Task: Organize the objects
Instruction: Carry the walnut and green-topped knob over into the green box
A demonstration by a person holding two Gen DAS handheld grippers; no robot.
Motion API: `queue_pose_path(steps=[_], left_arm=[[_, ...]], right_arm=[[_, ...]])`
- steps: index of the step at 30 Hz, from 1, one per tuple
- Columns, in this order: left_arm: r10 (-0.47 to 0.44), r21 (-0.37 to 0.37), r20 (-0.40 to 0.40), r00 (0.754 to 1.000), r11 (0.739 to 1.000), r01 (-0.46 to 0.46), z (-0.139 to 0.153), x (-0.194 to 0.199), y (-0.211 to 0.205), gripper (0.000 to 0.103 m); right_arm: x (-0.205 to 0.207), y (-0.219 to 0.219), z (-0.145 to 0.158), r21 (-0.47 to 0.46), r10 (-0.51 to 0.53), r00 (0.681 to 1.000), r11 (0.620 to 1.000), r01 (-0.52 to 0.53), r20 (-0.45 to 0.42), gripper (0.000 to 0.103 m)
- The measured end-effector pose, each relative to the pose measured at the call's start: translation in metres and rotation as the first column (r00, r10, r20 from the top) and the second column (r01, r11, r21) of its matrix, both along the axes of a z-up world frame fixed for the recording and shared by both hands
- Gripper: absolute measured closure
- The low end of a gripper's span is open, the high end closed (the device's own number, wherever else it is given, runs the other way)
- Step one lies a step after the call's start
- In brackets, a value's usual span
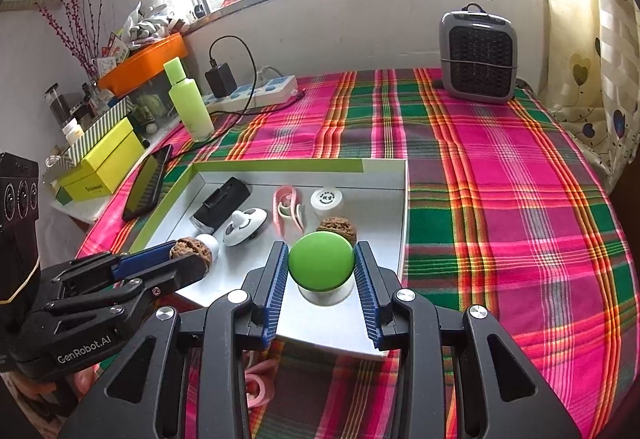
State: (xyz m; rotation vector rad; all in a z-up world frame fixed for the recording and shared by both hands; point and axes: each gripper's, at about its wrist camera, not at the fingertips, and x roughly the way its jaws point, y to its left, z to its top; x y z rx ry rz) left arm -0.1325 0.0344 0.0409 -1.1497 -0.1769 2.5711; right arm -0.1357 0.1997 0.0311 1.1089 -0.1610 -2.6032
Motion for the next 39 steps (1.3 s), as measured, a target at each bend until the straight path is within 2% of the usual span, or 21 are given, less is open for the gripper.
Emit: queue_pose_path(steps=[20,39], left_arm=[[-0.019,-0.038,0.056,0.998,0.999,0.021,-0.022,-0.022,0.016,0.073],[-0.031,-0.056,0.066,0.997,0.998,0.034,-0.030,-0.036,0.028,0.073]], right_arm=[[-0.019,-0.001,-0.021,0.029,0.013,0.998,0.999,-0.014,0.057,0.068],[-0.034,-0.004,-0.021,0.066,0.012,1.000,0.998,-0.014,0.023,0.068]])
